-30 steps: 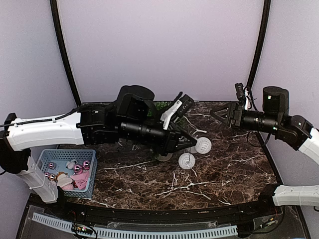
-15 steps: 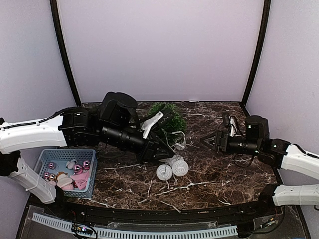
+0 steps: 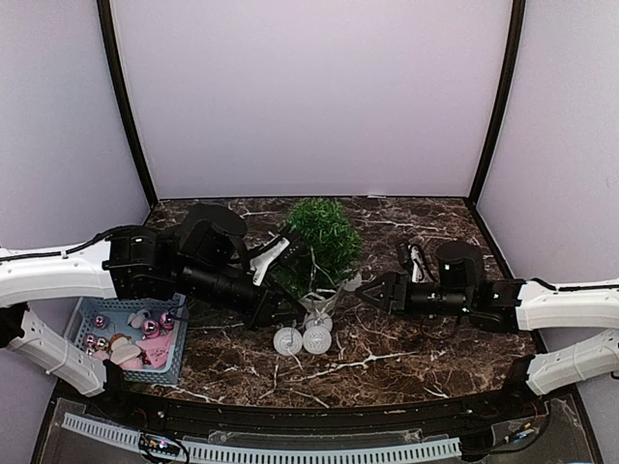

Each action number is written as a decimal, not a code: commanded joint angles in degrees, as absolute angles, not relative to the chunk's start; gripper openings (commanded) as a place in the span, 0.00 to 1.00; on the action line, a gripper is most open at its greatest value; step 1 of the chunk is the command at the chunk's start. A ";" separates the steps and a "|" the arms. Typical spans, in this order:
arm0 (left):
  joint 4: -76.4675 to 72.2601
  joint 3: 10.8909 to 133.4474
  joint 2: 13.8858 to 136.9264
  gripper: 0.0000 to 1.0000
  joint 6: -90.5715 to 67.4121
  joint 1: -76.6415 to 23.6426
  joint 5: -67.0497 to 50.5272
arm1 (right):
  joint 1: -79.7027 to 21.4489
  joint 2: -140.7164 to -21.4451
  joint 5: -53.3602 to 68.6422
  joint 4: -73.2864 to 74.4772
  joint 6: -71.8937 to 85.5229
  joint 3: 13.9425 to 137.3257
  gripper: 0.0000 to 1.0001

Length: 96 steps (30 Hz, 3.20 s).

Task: Decorate the small christmas tree
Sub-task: Wrap the side of the string light in the gap of the branches.

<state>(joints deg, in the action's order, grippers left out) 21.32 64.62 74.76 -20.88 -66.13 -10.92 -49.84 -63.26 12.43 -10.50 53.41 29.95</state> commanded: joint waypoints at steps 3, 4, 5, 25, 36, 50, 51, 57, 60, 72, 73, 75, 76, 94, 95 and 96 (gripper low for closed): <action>19.53 60.06 70.26 0.00 -23.11 -65.36 -9.56 | -55.16 -68.62 11.90 -21.34 58.24 33.22 0.75; 19.34 59.87 70.04 0.00 -23.18 -65.25 -9.57 | -55.93 -69.58 11.84 -21.70 58.27 33.70 0.75; 19.10 59.59 69.95 0.00 -23.19 -65.19 -9.71 | -56.70 -70.53 11.86 -22.18 58.34 34.60 0.75; 17.85 55.05 65.58 0.00 -24.71 -64.23 -8.75 | -60.36 -79.12 5.93 -21.45 61.66 39.50 0.00; 32.00 44.23 55.81 0.20 -40.59 -61.53 2.97 | -60.33 -75.83 3.30 -17.60 61.92 36.49 0.00; 10.71 50.52 64.15 0.71 -36.79 -61.68 -2.03 | -60.35 -73.79 4.39 -17.41 59.95 36.61 0.00; 8.28 50.79 66.38 0.71 -36.60 -61.76 -2.33 | -60.38 -73.75 4.43 -17.40 59.86 36.64 0.00; 3.60 54.01 74.30 0.52 -37.66 -62.70 -3.06 | -60.32 -73.48 4.59 -17.44 59.44 36.74 0.00; -0.52 53.80 76.31 0.47 -38.76 -63.46 -3.72 | -60.35 -73.70 4.72 -17.77 59.24 36.74 0.00; 9.69 58.81 84.44 0.44 -37.96 -65.87 1.77 | -60.34 -73.31 4.78 -17.97 58.98 37.09 0.00; 10.68 58.85 84.63 0.42 -38.05 -65.98 2.00 | -60.38 -73.23 4.61 -17.89 58.97 37.09 0.00; 11.83 58.57 84.67 0.35 -38.20 -66.33 2.61 | -60.34 -73.02 4.50 -17.89 59.02 37.09 0.00; 12.02 58.47 84.54 0.32 -38.38 -66.55 2.80 | -60.36 -73.03 4.36 -17.85 59.06 37.09 0.00; 8.53 44.32 74.10 0.00 -45.61 -67.15 3.90 | -60.37 -72.18 3.60 -16.11 59.24 36.47 0.00; 8.79 44.13 73.54 0.00 -45.86 -67.15 3.97 | -60.34 -72.27 3.67 -16.09 59.17 36.47 0.00; 9.76 43.84 73.33 0.00 -46.04 -67.15 4.14 | -60.36 -72.25 3.71 -16.01 59.15 36.47 0.00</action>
<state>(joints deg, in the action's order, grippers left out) 8.58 45.65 75.92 -44.16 -66.94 2.63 -60.01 -73.17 4.64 -15.73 59.86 37.06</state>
